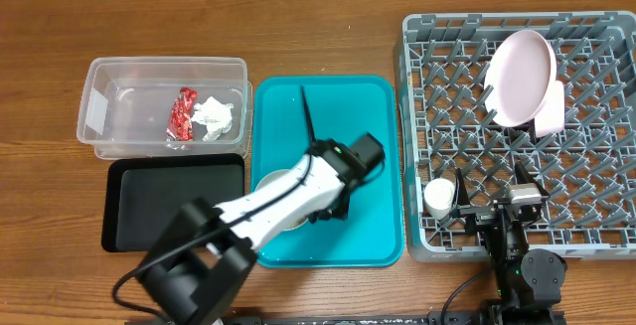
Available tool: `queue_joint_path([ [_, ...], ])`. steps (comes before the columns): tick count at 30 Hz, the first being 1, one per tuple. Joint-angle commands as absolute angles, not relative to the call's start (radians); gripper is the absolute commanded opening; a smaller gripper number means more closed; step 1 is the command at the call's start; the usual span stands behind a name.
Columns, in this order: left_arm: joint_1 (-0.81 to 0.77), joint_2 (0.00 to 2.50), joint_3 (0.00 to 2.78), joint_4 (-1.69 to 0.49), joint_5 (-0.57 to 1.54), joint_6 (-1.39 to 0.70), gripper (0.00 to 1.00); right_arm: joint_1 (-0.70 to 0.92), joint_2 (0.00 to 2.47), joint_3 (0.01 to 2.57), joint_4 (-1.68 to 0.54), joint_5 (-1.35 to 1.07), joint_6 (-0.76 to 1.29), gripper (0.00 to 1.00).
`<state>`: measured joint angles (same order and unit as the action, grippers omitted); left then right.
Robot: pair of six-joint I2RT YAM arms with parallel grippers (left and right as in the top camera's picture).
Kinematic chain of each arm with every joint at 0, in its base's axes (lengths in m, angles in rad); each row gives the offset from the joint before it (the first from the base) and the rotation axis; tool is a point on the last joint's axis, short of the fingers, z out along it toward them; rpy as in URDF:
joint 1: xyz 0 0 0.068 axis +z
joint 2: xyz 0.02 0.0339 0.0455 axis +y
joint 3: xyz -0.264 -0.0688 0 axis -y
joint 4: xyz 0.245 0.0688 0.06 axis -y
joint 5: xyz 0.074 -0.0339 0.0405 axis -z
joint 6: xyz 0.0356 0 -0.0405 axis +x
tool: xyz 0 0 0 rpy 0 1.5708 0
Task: Sort waste into correct bins and load items into the dishwasher
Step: 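Tip the white bowl over the black tray to dump the scraps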
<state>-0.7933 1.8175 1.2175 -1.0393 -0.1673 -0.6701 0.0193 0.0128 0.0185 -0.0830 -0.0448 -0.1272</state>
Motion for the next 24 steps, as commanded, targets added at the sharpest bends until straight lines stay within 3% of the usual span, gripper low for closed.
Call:
queue_joint_path([
  [1, -0.708, 1.707, 1.251, -1.039, -0.035, -0.628, 0.04, 0.012, 0.003, 0.008, -0.080, -0.045, -0.120, 1.00],
  [12, -0.342, 1.444, 1.234, -1.041, 0.253, -0.376, 0.04, 0.012, 0.003, 0.008, -0.080, -0.045, -0.120, 1.00],
  [24, 0.267, 1.408, 1.005, -1.041, 1.013, 0.092, 0.04, 0.012, 0.003, 0.008, -0.080, -0.045, -0.120, 1.00],
])
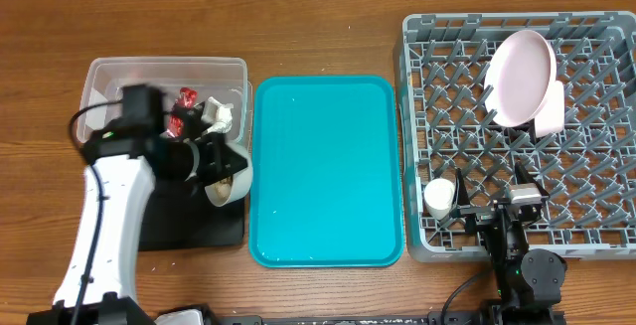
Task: Sort waste into correct bins and load items into the dishwasher
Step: 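Tip the white bowl over the black tray to dump the scraps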
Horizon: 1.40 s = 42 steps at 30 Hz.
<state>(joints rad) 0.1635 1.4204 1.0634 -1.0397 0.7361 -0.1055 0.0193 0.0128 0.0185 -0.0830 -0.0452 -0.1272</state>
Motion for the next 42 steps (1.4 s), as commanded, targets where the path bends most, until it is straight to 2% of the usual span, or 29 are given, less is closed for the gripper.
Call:
queue_joint_path([
  [1, 0.315, 1.408, 0.976, -1.038, 1.054, 0.128, 0.04, 0.012, 0.003, 0.008, -0.080, -0.045, -0.120, 1.00],
  [9, 0.604, 1.433, 0.786, -1.019, 1.381, 0.392, 0.04, 0.012, 0.003, 0.008, -0.080, -0.045, -0.120, 1.00],
  [15, 0.724, 1.433, 0.690, -0.978, 1.514, 0.434, 0.04, 0.012, 0.003, 0.008, -0.080, -0.045, -0.120, 1.00],
  [20, 0.749, 1.433, 0.671, -0.979, 1.582, 0.428, 0.04, 0.012, 0.003, 0.008, -0.080, -0.045, -0.120, 1.00],
  [30, 0.752, 1.433, 0.671, -0.977, 1.562, 0.446, 0.04, 0.012, 0.003, 0.008, -0.080, -0.045, -0.120, 1.00],
  [34, 0.756, 1.432, 0.671, -1.061, 1.545, 0.640, 0.04, 0.012, 0.003, 0.008, -0.080, -0.045, -0.120, 1.00],
  [37, 0.773, 1.432, 0.671, -1.037, 1.568, 0.541, 0.04, 0.012, 0.003, 0.008, -0.080, -0.045, -0.120, 1.00],
  [39, 0.773, 1.430, 0.671, -1.010, 1.558, 0.638, 0.04, 0.012, 0.003, 0.008, -0.080, -0.045, -0.120, 1.00],
  [42, 0.781, 1.432, 0.671, -0.934, 1.515, 0.504, 0.04, 0.012, 0.003, 0.008, -0.080, -0.045, -0.120, 1.00],
])
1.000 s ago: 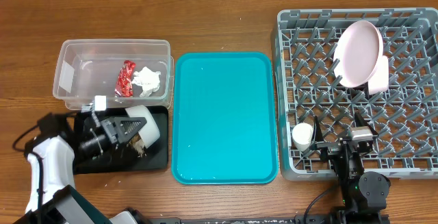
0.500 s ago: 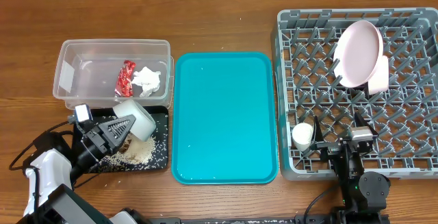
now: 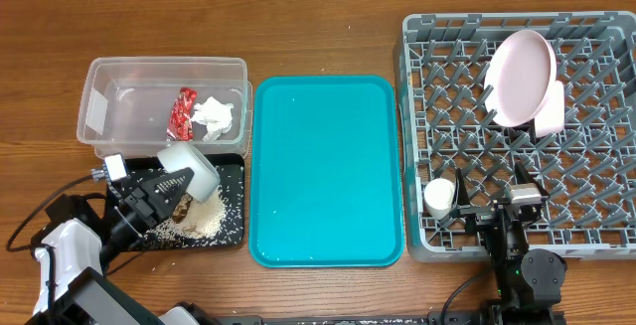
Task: Sort waste into correct bins and load items into the dishwasher
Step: 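Tip the white bowl over the black tray to dump the scraps, then carry the white bowl with the left gripper into the dish rack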
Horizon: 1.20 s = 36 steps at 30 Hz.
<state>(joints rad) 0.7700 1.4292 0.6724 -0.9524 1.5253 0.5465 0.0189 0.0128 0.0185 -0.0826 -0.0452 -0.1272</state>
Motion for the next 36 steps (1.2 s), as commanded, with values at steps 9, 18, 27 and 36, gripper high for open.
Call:
queue_joint_path([
  [9, 0.670, 1.396, 0.694, -0.987, 1.551, 0.502, 0.04, 0.012, 0.003, 0.008, -0.080, -0.045, -0.120, 1.00],
  [18, 0.239, 1.329, 0.923, -0.828, 1.237, 0.210, 0.04, 0.012, 0.003, 0.008, -0.080, -0.045, -0.120, 1.00],
  [27, -0.239, 1.412, 0.981, 0.155, 0.982, -0.689, 0.04, 0.012, 0.003, 0.008, -0.080, -0.045, -0.120, 1.00],
  [36, -0.535, 1.805, 1.148, 0.767, 0.833, -1.181, 0.04, 0.012, 0.003, 0.008, -0.080, -0.045, -0.120, 1.00],
])
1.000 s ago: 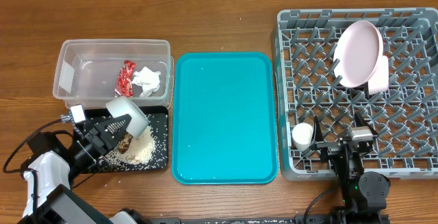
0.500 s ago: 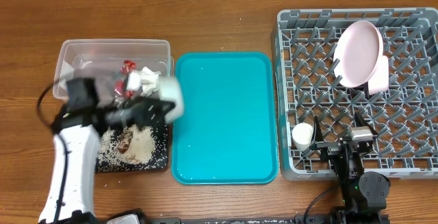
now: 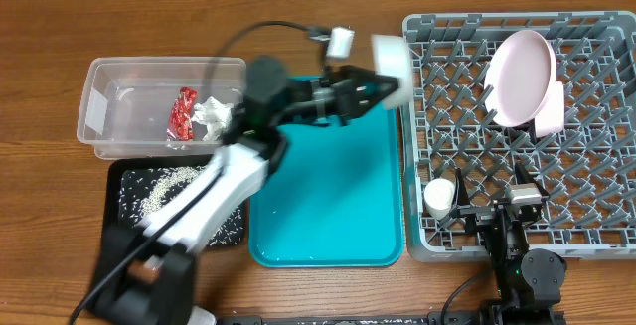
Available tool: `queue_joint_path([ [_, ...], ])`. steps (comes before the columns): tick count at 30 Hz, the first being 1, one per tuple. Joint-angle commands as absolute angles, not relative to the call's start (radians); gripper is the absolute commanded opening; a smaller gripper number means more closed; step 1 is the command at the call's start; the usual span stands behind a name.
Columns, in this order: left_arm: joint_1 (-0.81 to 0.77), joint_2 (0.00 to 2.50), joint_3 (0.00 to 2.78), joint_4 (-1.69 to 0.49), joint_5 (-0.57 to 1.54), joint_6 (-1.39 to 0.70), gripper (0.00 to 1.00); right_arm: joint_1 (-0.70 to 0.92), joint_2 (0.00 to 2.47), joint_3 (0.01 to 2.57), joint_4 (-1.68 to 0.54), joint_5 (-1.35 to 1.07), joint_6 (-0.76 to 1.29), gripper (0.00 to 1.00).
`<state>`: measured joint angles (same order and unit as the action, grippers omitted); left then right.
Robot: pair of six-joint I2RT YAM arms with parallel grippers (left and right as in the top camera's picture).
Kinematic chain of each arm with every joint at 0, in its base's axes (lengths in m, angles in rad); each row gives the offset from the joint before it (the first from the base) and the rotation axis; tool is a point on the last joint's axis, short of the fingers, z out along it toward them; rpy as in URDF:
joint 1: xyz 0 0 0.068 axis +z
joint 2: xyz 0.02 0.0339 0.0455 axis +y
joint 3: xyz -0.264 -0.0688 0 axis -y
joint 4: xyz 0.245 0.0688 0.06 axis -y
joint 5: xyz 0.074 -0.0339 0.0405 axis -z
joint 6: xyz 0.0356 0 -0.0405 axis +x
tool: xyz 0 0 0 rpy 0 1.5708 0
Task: Sort waste into correct bins and load items into the dishwasher
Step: 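Carry the white bowl with the left gripper into the dish rack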
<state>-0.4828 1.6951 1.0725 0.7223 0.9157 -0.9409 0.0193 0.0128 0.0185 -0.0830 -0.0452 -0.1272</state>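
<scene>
My left gripper (image 3: 381, 86) is shut on a white bowl (image 3: 390, 55), held on its side in the air over the left edge of the grey dish rack (image 3: 412, 116), above the far right corner of the teal tray (image 3: 328, 196). The picture is blurred there. White grains lie scattered in the black tray (image 3: 169, 191). A clear bin (image 3: 109, 116) holds a red wrapper (image 3: 182, 113) and a white tissue (image 3: 214, 116). My right gripper (image 3: 497, 214) sits at the rack's near edge, and its jaws are too small to read.
In the rack a pink plate (image 3: 522, 72) leans at the back right with a pink piece (image 3: 552, 111) beside it. A white cup (image 3: 437, 198) stands in the near left corner, close to my right gripper.
My left arm has gone from the black tray at the near left to the rack's left edge, bowl still held. The grains lie spread in the black tray. The right arm has not moved.
My left gripper was at the white bowl on the teal tray. Then it held the bowl beside the clear bin, over the black tray. Then the bowl was tipped there with grains beneath it. Now it hangs at the rack's left edge.
</scene>
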Motion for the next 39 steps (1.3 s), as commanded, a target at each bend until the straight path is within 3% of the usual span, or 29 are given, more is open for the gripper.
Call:
queue_joint_path([
  [1, -0.559, 1.856, 1.184, 0.794, 0.827, -1.209, 0.04, 0.012, 0.003, 0.008, -0.080, -0.045, -0.120, 1.00],
  [13, -0.661, 2.215, 1.438, 0.904, 0.749, -1.435, 0.07, 0.012, 0.003, 0.008, -0.080, -0.045, -0.120, 1.00],
  [18, -0.654, 2.256, 1.437, 0.902, 0.736, -1.444, 0.22, 0.012, 0.003, 0.008, -0.080, -0.045, -0.120, 1.00],
  [23, -0.626, 2.258, 1.438, 0.906, 0.814, -1.440, 0.66, 0.012, 0.003, 0.008, -0.080, -0.045, -0.120, 1.00],
  [25, -0.610, 2.258, 1.438, 0.925, 0.833, -1.438, 0.30, 0.012, 0.003, 0.008, -0.080, -0.045, -0.120, 1.00],
  [26, -0.607, 2.258, 1.438, 0.935, 0.831, -1.438, 0.18, 0.012, 0.003, 0.008, -0.080, -0.045, -0.120, 1.00],
  [28, -0.606, 2.258, 1.438, 0.968, 0.828, -1.438, 0.06, 0.012, 0.003, 0.008, -0.080, -0.045, -0.120, 1.00],
  [32, -0.604, 2.258, 1.438, 0.974, 0.847, -1.440, 0.06, 0.012, 0.003, 0.008, -0.080, -0.045, -0.120, 1.00],
  [39, -0.595, 2.257, 1.498, 0.984, 0.956, -1.362, 0.28, 0.012, 0.003, 0.008, -0.080, -0.045, -0.120, 1.00],
])
